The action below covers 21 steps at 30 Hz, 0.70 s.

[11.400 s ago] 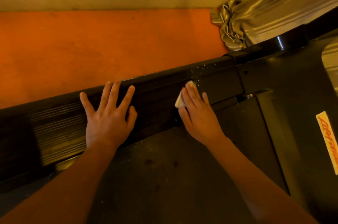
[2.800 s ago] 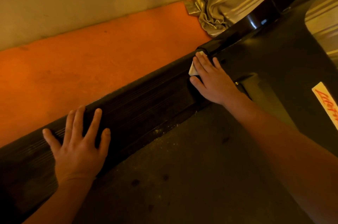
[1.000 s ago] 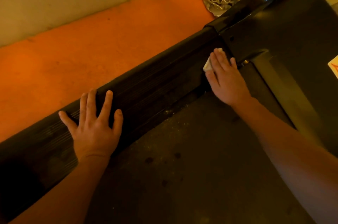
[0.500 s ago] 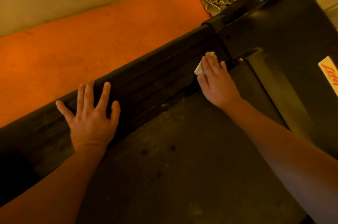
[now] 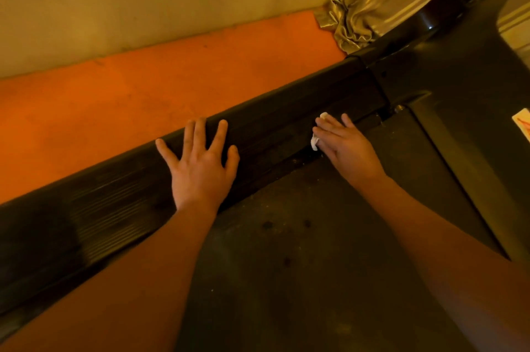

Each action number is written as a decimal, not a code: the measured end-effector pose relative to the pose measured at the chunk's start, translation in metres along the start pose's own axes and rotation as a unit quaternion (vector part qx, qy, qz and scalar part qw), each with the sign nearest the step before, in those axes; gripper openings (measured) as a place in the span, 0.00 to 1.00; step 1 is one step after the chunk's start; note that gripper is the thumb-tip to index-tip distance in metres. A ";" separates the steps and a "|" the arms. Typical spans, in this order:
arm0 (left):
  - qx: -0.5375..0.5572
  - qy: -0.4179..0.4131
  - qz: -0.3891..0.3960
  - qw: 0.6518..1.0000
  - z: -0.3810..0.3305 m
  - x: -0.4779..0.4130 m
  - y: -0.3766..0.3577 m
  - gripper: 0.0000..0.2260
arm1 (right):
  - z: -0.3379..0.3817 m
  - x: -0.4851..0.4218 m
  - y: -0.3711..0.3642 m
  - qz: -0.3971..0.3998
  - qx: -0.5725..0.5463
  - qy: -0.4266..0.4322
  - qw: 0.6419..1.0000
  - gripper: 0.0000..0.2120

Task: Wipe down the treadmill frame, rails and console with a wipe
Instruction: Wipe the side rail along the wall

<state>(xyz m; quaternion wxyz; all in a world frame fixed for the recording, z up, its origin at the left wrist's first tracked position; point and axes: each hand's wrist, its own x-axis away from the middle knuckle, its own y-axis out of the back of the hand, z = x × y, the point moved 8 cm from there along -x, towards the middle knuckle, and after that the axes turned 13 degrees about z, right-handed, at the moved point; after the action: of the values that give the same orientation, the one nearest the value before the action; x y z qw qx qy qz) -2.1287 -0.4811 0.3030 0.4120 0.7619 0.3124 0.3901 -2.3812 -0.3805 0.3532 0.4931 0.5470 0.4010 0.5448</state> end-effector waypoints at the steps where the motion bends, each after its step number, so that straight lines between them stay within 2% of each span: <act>1: 0.003 -0.004 0.003 1.000 0.000 0.000 0.000 0.26 | 0.009 0.001 0.002 -0.015 0.005 0.000 1.000 0.15; 4: 0.020 -0.027 0.014 0.999 0.002 0.000 0.002 0.25 | 0.048 0.003 0.011 -0.071 0.026 0.030 0.997 0.13; 9: 0.124 -0.152 0.014 0.980 0.028 0.017 0.022 0.22 | 0.134 -0.002 0.035 -0.131 0.051 0.106 0.984 0.11; 14: 0.144 -0.139 -0.011 0.980 0.106 0.046 0.062 0.22 | 0.204 -0.014 0.067 -0.152 0.064 0.161 0.973 0.11; 21: 0.022 -0.116 -0.088 0.989 0.149 0.067 0.165 0.21 | 0.280 -0.030 0.148 -0.191 0.078 0.211 0.956 0.09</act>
<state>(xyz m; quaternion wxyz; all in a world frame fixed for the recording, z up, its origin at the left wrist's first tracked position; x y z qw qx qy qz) -1.9431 -0.5619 0.4167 0.4611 0.7804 0.3368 0.2547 -2.1202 -0.4670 0.5139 0.4479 0.3700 0.6340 0.5104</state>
